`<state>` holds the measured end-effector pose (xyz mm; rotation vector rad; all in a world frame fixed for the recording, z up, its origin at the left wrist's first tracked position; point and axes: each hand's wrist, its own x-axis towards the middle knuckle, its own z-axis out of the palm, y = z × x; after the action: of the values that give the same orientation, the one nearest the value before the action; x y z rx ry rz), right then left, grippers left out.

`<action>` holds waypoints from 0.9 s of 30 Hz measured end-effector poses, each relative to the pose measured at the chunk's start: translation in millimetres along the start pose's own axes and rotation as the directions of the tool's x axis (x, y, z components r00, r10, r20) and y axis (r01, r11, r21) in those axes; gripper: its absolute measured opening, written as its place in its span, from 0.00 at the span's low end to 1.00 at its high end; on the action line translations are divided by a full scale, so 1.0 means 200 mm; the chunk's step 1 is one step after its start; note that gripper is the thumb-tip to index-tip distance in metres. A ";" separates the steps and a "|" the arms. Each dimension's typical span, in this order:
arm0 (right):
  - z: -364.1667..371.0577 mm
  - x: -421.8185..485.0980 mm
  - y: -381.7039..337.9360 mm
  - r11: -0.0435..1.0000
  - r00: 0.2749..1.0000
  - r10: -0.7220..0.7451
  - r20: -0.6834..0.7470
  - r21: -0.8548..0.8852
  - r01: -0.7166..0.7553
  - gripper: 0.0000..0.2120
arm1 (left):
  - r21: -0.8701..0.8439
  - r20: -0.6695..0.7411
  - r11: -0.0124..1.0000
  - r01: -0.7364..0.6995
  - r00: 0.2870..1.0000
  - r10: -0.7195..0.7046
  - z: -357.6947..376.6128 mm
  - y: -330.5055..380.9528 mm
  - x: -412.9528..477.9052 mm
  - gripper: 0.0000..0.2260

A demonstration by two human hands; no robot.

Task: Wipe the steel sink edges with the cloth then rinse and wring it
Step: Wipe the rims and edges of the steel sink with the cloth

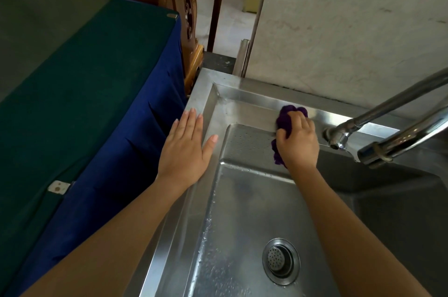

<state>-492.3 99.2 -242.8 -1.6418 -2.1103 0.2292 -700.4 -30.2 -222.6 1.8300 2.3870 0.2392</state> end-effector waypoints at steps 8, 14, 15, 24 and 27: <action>0.17 0.02 -0.34 0.982 0.999 -0.038 0.005 0.184 0.036 0.18 | 0.040 0.002 0.999 0.007 1.000 -0.007 0.00 0.01 0.01 0.36; 0.17 0.09 -0.49 0.918 0.948 -0.220 0.230 0.377 0.122 0.20 | 0.067 0.007 0.998 0.009 1.000 -0.010 0.00 0.01 0.01 0.38; 0.17 0.10 -0.50 0.908 0.937 -0.231 0.262 0.404 0.111 0.21 | 0.071 0.005 0.997 0.009 1.000 -0.009 0.00 0.01 0.01 0.39; 0.14 -0.10 -0.43 0.788 0.841 -0.459 0.287 0.568 0.237 0.21 | 0.010 0.018 1.000 0.010 1.000 -0.010 -0.02 0.02 0.01 0.41; 0.16 0.03 -0.41 0.819 0.822 -0.487 0.295 0.481 0.313 0.25 | 0.026 0.018 1.000 0.008 1.000 -0.008 -0.02 0.01 0.01 0.40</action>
<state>-579.2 86.8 -237.5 -0.9105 -2.4391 0.8775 -699.2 -28.0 -218.7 1.8251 2.3964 0.1906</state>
